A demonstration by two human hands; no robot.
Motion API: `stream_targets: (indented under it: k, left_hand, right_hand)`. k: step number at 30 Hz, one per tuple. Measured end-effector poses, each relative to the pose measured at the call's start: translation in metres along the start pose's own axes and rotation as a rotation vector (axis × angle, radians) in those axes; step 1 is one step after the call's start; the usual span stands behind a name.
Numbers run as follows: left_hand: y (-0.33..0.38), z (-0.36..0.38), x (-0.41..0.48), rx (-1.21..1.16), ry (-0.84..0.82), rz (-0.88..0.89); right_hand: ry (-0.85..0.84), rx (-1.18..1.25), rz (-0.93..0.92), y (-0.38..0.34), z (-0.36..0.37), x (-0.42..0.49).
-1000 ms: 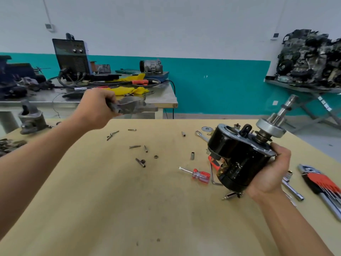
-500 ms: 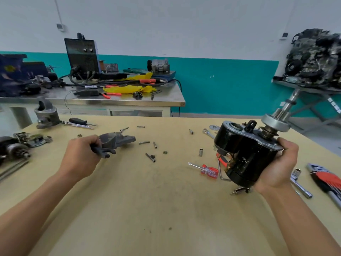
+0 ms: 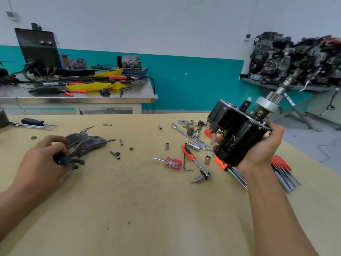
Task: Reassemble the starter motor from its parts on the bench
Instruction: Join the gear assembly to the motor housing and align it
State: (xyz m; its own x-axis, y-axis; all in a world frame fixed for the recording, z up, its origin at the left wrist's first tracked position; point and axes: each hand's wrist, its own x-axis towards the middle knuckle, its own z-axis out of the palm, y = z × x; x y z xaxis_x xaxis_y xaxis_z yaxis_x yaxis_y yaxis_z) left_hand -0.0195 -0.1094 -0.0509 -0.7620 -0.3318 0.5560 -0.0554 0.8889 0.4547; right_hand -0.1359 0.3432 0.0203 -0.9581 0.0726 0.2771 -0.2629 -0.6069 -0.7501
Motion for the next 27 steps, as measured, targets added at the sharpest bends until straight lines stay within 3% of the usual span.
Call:
stream_targets:
  k: [2, 5, 8, 13, 17, 22, 24, 27]
  left_hand:
    - [0.023, 0.004, 0.003, -0.068, 0.042, 0.045]
    - [0.078, 0.020, 0.004, -0.053, -0.066, 0.220]
    - [0.117, 0.048, 0.005, 0.032, -0.230, 0.273]
    - [0.117, 0.065, 0.019, 0.168, -0.346, -0.031]
    - [0.097, 0.054, 0.019, 0.186, -0.373, -0.147]
    - [0.075, 0.026, 0.049, 0.218, -0.180, -0.144]
    - [0.068, 0.020, 0.076, 0.315, -0.223, -0.119]
    - [0.065, 0.031, 0.118, 0.420, -0.435, -0.070]
  right_hand:
    - [0.004, -0.005, 0.032, 0.002, -0.002, 0.001]
    - [-0.014, -0.009, 0.057, 0.007, -0.002, -0.001]
    - [-0.022, 0.000, 0.073, 0.016, -0.003, -0.001]
    - [-0.100, 0.064, 0.133, 0.031, 0.003, 0.000]
    - [-0.155, 0.106, 0.187, 0.041, 0.017, -0.010]
    - [-0.195, 0.136, 0.250, 0.053, 0.029, -0.021]
    - [-0.223, 0.118, 0.241, 0.057, 0.035, -0.025]
    - [-0.237, 0.088, 0.204, 0.064, 0.039, -0.029]
